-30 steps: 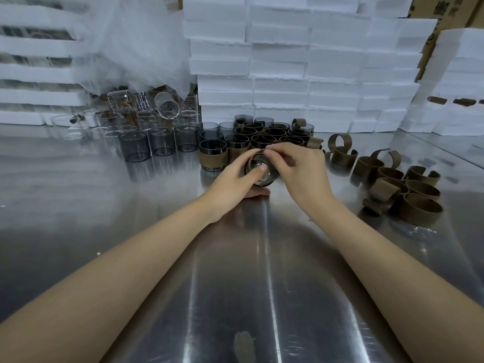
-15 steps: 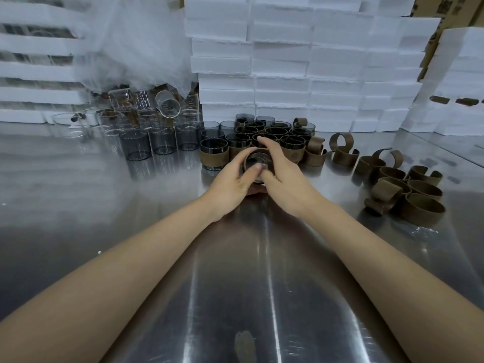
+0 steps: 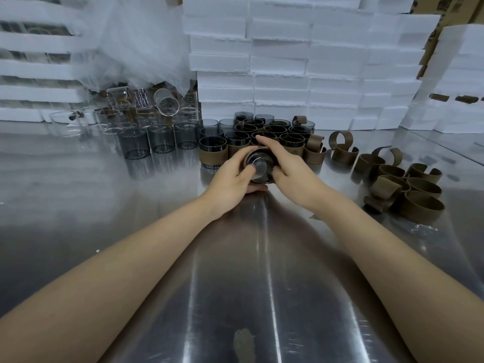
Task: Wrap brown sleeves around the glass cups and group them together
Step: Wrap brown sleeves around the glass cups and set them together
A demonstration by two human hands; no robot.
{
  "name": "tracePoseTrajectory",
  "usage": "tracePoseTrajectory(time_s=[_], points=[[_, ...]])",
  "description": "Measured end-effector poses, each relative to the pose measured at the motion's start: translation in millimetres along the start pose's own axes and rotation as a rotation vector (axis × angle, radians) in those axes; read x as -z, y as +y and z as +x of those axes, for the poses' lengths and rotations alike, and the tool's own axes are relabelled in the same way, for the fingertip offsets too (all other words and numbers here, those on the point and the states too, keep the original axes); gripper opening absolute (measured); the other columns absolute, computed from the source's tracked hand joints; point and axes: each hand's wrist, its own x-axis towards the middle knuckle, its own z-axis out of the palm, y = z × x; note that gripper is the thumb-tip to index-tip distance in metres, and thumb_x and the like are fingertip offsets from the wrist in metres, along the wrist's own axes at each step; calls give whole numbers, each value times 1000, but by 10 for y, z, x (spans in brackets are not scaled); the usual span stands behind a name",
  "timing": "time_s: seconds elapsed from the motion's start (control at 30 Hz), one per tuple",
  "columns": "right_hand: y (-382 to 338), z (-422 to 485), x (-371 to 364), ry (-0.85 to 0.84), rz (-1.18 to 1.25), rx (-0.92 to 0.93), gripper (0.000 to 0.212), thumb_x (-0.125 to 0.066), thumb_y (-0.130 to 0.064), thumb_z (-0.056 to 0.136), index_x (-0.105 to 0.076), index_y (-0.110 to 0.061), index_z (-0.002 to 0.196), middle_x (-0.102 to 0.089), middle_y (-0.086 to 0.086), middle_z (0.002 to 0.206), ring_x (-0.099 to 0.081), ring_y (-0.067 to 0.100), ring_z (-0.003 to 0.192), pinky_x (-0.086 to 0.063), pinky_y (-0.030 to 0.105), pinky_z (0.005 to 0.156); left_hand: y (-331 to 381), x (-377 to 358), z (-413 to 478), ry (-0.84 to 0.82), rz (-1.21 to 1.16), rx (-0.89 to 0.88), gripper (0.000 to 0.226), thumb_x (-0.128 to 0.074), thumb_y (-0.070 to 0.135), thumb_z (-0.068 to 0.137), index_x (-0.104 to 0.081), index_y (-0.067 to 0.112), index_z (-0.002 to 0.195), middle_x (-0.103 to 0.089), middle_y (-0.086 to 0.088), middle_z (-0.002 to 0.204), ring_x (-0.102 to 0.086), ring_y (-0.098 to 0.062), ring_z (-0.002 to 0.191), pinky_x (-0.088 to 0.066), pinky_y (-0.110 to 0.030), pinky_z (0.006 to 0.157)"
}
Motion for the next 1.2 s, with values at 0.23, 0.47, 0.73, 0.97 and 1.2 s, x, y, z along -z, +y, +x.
tracePoseTrajectory(time_s=[0.23,0.47,0.73,0.97,1.2], points=[[18,2,-2,37,36,31,53,-42,1,97,-38,-17,147,-55,2,136,-52,8,116,-37,19,104,25,44,-4,37,-63,31,33,-42,4,102,-56,10,131,-61,-6,125,-67,-20,107,-59,-42,82],[64,33,-138,40,359,-286,45,-35,-52,101,-55,-29,134,-62,-11,128,-55,8,120,-39,36,110,126,54,-8,56,-328,174,36,-38,27,106,-58,6,127,-67,-16,121,-68,-28,106,-59,-36,81],[44,22,-79,50,976,-395,42,-55,-49,90,-66,-20,117,-70,4,100,-62,18,93,-49,32,90,184,81,-29,-51,-417,262,48,-46,46,99,-54,14,134,-67,-13,120,-72,-28,96,-59,-28,77],[-55,31,-12,72,1306,-496,55,-65,-49,79,-65,-13,122,-70,6,109,-68,18,96,-56,27,72,224,102,-45,-67,-276,314,41,-45,58,93,-55,24,115,-55,3,79,-35,-8,46,-42,-20,44],[-56,73,-27,120,1491,-564,34,-65,-38,85,-68,-21,115,-67,11,121,-69,27,103,-56,37,84,242,96,-37,-36,-290,363,32,-51,53,95,-62,23,100,-57,4,72,-28,-5,42,-44,-17,44]])
